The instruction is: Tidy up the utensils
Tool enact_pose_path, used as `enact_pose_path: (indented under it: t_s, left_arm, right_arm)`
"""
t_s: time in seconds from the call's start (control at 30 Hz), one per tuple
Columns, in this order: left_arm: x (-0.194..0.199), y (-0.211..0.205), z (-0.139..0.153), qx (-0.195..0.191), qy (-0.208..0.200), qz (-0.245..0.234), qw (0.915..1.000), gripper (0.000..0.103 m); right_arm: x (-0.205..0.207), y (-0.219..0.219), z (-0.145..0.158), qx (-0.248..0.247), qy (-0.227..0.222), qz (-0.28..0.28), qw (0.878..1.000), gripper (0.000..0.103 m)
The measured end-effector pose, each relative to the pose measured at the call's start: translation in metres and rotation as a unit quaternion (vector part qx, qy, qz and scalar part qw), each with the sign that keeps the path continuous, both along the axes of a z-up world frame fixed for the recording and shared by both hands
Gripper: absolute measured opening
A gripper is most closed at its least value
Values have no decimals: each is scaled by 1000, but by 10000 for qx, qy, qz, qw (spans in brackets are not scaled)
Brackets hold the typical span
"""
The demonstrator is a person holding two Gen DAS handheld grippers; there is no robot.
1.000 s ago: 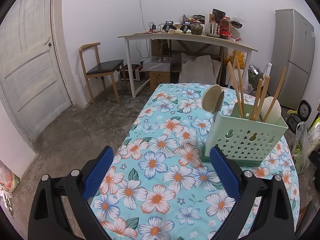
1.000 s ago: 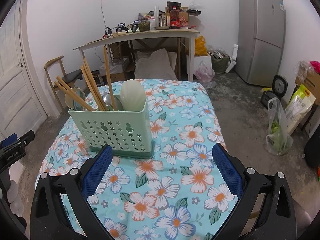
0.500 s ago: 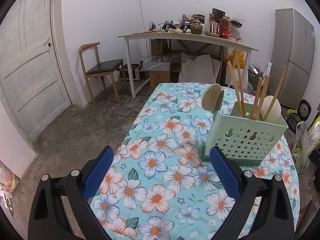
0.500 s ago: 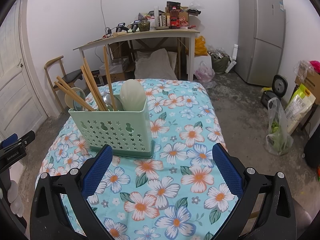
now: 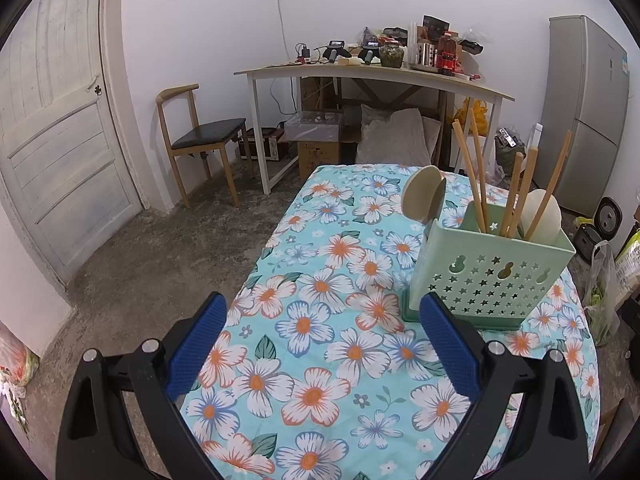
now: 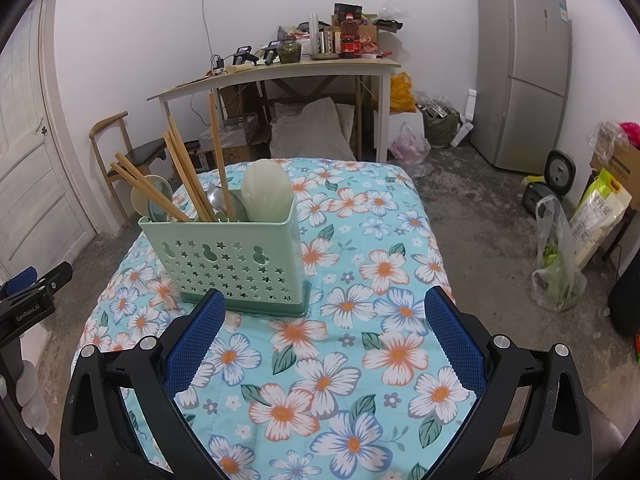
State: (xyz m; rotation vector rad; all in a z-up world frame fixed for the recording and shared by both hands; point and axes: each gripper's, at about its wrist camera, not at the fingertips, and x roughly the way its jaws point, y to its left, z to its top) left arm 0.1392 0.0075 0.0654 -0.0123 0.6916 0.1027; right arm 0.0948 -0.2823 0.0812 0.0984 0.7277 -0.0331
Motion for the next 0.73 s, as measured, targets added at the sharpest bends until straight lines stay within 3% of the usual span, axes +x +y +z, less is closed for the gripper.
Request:
enact_pose_path:
  t_s: [0.73]
  left_arm:
    - [0, 0, -3, 7, -1, 23, 10000, 95]
  right_arm:
    - [1, 0, 0, -5, -3, 1, 10000, 95]
